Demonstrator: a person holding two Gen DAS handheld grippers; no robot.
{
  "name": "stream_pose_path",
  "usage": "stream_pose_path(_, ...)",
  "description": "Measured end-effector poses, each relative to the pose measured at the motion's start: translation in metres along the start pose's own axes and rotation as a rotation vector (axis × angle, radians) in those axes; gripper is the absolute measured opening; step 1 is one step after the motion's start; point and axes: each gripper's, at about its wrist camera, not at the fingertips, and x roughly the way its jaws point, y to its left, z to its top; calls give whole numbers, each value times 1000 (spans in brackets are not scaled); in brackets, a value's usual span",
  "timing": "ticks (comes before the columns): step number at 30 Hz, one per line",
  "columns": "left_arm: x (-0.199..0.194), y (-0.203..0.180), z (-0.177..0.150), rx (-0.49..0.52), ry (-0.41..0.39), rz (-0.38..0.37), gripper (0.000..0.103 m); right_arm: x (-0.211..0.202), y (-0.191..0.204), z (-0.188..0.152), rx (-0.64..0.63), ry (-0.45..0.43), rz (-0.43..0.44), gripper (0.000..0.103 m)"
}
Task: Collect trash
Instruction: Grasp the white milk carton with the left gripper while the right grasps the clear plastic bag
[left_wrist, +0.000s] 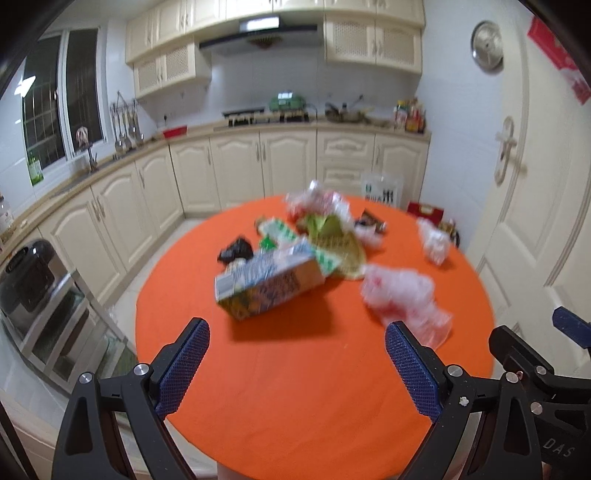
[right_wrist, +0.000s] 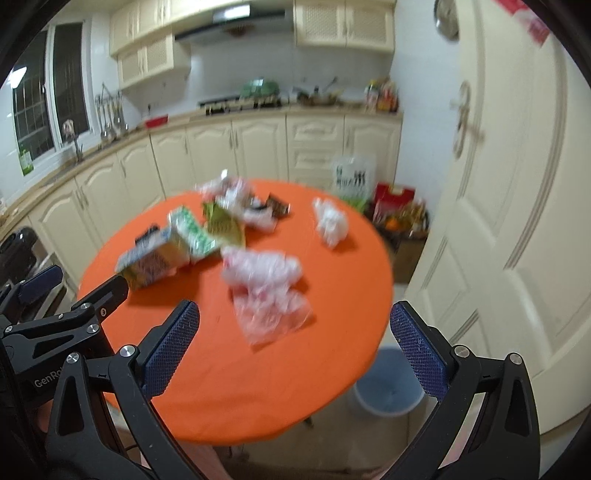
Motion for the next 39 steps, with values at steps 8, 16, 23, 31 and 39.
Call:
stream_pose_path(8,42,20,-10,-42,124,25,92,33,10,-16,-7,112,-4,103)
stream_pose_path(16,68,49,-5,-91,140,0,92,55,13,-3,-17,126,22,103)
stream_pose_path(23,85,79,10,-119,124,24,94,121,17,26,-12,220,117,103)
stream_pose_path(31,111,94,28,-122,148,-46,94,185,34,40,-23,266,106,101)
stream_pose_path(39,133,90,52,-112,138,-109,94,178,25,36,-9,231,158,85)
